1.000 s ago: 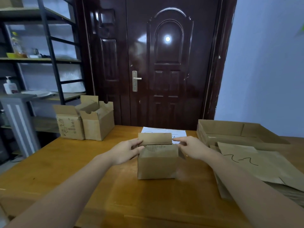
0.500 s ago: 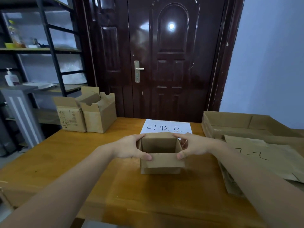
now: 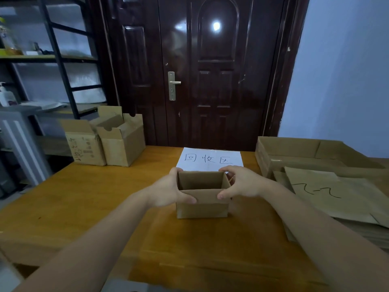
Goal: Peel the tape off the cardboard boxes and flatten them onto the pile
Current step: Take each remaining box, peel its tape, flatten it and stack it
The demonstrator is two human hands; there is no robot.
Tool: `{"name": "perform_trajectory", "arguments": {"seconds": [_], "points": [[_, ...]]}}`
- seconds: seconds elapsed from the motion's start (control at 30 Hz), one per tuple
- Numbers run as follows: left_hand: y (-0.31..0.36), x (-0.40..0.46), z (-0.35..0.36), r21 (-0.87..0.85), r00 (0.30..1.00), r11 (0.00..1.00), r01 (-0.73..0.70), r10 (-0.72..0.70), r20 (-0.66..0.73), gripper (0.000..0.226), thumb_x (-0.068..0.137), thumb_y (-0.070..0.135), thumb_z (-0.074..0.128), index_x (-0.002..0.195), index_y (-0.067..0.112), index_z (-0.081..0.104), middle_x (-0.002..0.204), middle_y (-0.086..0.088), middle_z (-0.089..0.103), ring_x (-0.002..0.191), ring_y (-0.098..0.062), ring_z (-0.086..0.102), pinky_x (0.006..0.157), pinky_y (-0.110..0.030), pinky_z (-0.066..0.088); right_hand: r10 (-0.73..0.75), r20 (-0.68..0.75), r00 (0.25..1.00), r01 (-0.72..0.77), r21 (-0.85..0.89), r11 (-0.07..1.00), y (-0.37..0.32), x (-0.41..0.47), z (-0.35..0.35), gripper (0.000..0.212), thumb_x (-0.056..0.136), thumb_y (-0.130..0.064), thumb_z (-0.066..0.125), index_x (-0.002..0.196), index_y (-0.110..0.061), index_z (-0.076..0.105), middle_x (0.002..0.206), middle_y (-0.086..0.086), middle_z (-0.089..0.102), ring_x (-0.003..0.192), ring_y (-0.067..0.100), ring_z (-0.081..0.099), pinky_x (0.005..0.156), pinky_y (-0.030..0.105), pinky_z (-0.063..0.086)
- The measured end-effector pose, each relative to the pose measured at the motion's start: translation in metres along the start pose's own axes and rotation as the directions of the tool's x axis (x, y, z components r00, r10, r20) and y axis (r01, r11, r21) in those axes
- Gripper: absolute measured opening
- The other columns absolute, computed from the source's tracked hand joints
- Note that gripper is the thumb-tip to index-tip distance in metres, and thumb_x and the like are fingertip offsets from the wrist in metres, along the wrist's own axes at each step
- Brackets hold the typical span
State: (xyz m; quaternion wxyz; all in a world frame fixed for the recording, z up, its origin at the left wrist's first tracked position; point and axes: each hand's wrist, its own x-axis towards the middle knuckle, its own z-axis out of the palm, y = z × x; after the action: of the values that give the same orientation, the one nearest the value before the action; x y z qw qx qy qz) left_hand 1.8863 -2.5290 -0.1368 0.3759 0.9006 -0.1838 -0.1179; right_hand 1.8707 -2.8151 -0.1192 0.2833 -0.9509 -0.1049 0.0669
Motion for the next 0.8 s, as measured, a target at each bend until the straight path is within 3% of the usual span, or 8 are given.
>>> {"name": "perform_trajectory", "arguments": {"seconds": [0.3,0.37,0.5,0.57,0.63,0.7,0.77,0.8], "points": [[0.003,-0.011,0.002,-0.098,1.000,0.995,0.015,-0.016,-0.016,0.108,0.061,0.052,0.095,0.145,0.036,0.029,0.128,0.014,0.055,0.114,-0.011,0.058,0.093,-0.034,0.059,0.049,-0.059,0.997,-0.046,0.056,0.997,-0.006,-0.012,0.014,0.106,0.051,-0.076,0.075,0.145,-0.044,0.038,0.137,-0.007,0.046,0.120,0.018,0.052,0.106,0.049,0.048],[0.006,-0.017,0.003,-0.158,1.000,0.987,-0.002,0.001,-0.006,0.113,0.064,0.046,0.096,0.151,0.036,0.025,0.129,0.016,0.054,0.114,-0.008,0.058,0.092,-0.027,0.057,0.042,-0.105,0.994,-0.032,0.101,0.994,-0.007,-0.018,0.021,0.103,0.062,-0.068,0.080,0.151,-0.041,0.034,0.143,-0.006,0.044,0.123,0.018,0.049,0.102,0.043,0.052],[0.014,-0.029,0.013,-0.317,0.993,0.946,-0.072,0.039,-0.107,0.104,0.072,0.031,0.095,0.145,0.048,0.023,0.127,0.025,0.056,0.102,0.008,0.063,0.083,-0.014,0.054,0.072,-0.279,0.958,0.044,0.389,0.920,-0.009,-0.040,0.054,0.077,0.087,-0.044,0.078,0.150,-0.039,0.033,0.143,-0.014,0.042,0.122,0.010,0.048,0.067,0.016,0.056],[0.020,-0.034,0.016,-0.353,0.974,0.931,-0.096,0.015,-0.226,0.100,0.072,0.040,0.093,0.147,0.045,0.029,0.132,0.024,0.053,0.102,0.009,0.061,0.080,-0.013,0.052,0.079,-0.348,0.934,0.094,0.455,0.885,-0.010,-0.049,0.068,0.069,0.086,-0.049,0.076,0.141,-0.041,0.034,0.141,-0.016,0.045,0.128,0.010,0.050,0.077,0.020,0.058],[0.028,-0.038,0.015,-0.350,0.936,0.935,-0.055,-0.074,-0.345,0.109,0.068,0.057,0.089,0.156,0.031,0.029,0.144,0.012,0.045,0.115,-0.004,0.052,0.085,-0.018,0.047,0.053,-0.361,0.931,0.146,0.500,0.854,-0.011,-0.055,0.068,0.083,0.079,-0.053,0.080,0.145,-0.040,0.032,0.142,-0.017,0.045,0.129,0.006,0.049,0.080,0.018,0.055],[0.031,-0.034,0.011,-0.329,0.896,0.944,0.006,-0.151,-0.417,0.109,0.066,0.069,0.084,0.151,0.021,0.035,0.149,0.003,0.040,0.120,-0.013,0.047,0.094,-0.030,0.046,-0.006,-0.280,0.960,0.148,0.489,0.859,-0.014,-0.060,0.062,0.116,0.069,-0.048,0.092,0.156,-0.041,0.016,0.146,-0.019,0.041,0.125,0.001,0.048,0.078,0.017,0.055],[0.037,-0.033,0.004,-0.348,0.893,0.936,0.047,-0.196,-0.406,0.094,0.068,0.076,0.078,0.135,0.019,0.045,0.139,0.002,0.051,0.113,-0.013,0.055,0.095,-0.034,0.051,-0.040,-0.204,0.978,0.119,0.388,0.914,-0.019,-0.063,0.055,0.145,0.056,-0.045,0.098,0.158,-0.048,-0.006,0.148,-0.020,0.036,0.130,0.003,0.044,0.093,0.022,0.051],[0.040,-0.033,-0.001,-0.377,0.903,0.925,0.048,-0.201,-0.380,0.087,0.069,0.080,0.074,0.126,0.019,0.050,0.131,0.002,0.058,0.108,-0.013,0.059,0.092,-0.035,0.054,-0.047,-0.209,0.977,0.116,0.332,0.936,-0.021,-0.064,0.051,0.149,0.055,-0.047,0.098,0.156,-0.051,-0.011,0.148,-0.020,0.036,0.132,0.005,0.044,0.100,0.027,0.048]]}}
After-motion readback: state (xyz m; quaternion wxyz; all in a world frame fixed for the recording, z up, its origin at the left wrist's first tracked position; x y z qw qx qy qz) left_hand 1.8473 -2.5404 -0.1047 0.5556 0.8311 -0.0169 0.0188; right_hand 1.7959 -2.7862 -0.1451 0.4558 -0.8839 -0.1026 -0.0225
